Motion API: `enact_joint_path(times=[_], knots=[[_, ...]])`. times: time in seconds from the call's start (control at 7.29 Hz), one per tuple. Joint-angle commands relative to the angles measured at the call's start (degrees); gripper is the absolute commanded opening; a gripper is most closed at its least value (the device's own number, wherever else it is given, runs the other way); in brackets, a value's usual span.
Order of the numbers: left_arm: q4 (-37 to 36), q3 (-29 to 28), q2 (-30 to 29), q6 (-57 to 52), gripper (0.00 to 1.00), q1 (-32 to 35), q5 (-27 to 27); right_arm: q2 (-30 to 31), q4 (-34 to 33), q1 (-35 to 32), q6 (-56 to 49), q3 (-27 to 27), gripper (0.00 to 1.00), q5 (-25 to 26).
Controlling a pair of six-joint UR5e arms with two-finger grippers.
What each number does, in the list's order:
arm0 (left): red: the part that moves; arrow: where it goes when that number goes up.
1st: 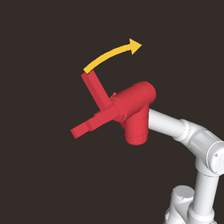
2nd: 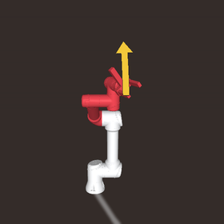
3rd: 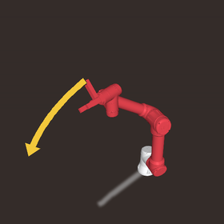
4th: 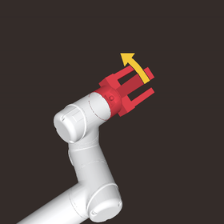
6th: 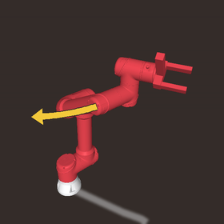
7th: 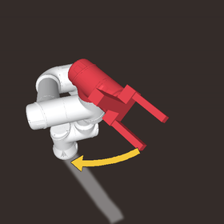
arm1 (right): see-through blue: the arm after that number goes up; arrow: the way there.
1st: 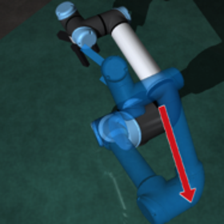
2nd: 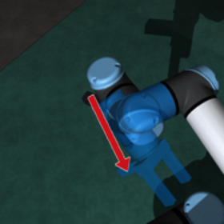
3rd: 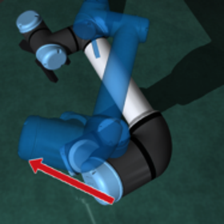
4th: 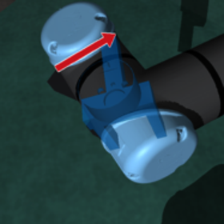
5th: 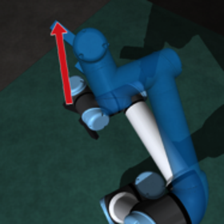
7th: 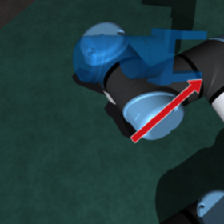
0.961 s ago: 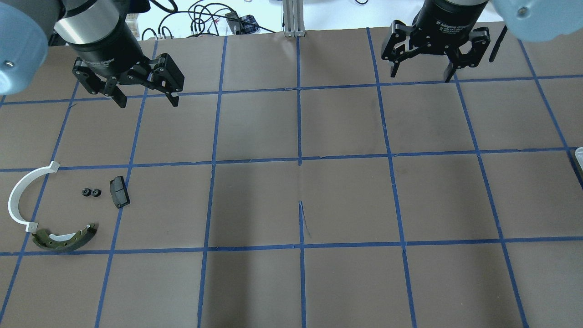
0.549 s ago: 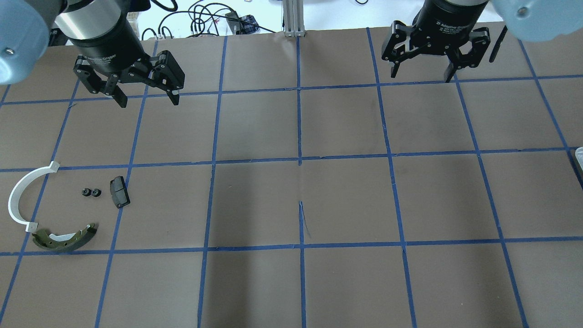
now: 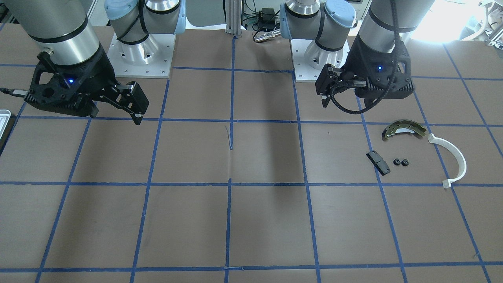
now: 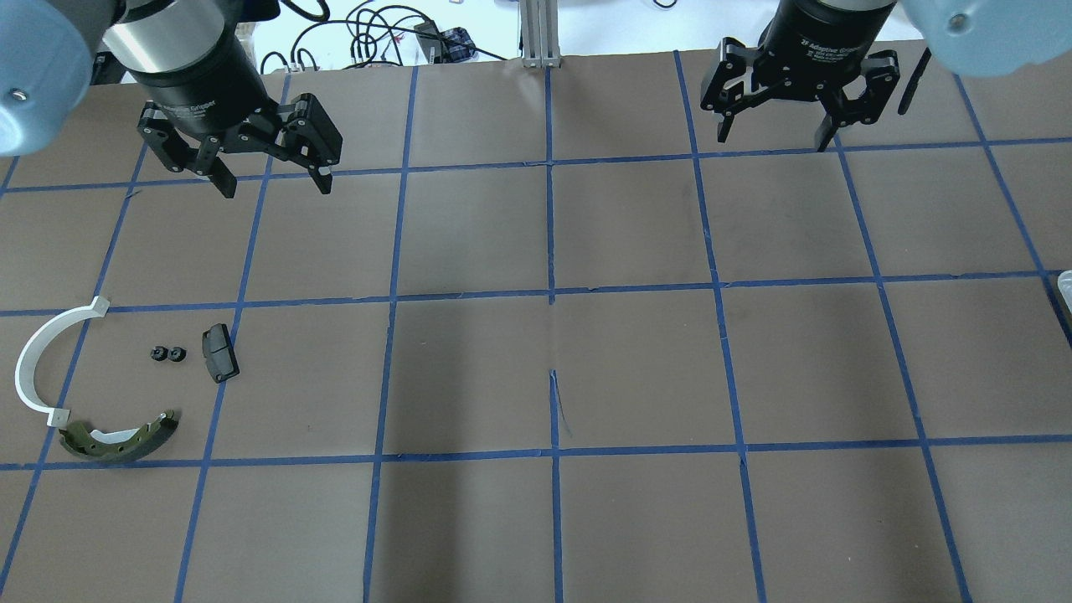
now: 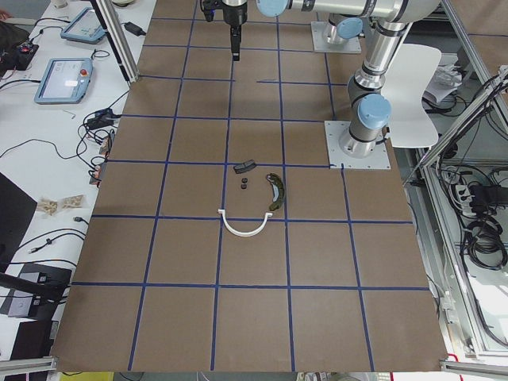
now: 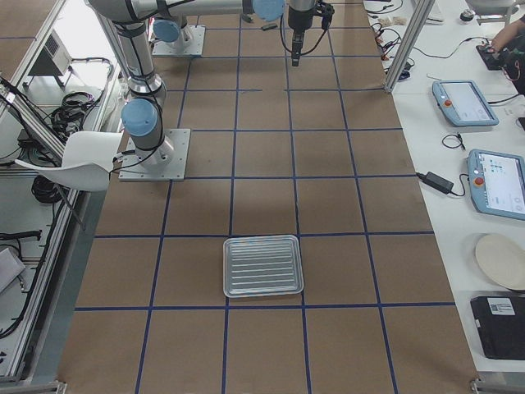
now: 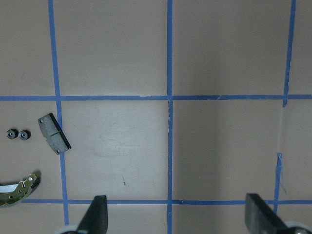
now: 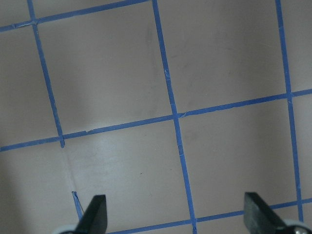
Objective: Place bearing gear from tray to pile
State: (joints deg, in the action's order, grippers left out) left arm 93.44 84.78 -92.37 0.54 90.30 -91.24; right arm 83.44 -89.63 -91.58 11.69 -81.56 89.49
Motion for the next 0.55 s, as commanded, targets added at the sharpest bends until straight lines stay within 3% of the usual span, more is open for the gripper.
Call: enact_joint_path(times=[0.0,0.41], knots=[[0.0,0.4,0.1,0.0,1.0,0.3,0.1,0.1,0.2,0.0,0.3,0.0,1.0,0.1],[0.1,0.1,0.0,0.0,1.0,0.4,0.1,0.1,0.2,0.0,0.2,-0.1,1.0,0.2]])
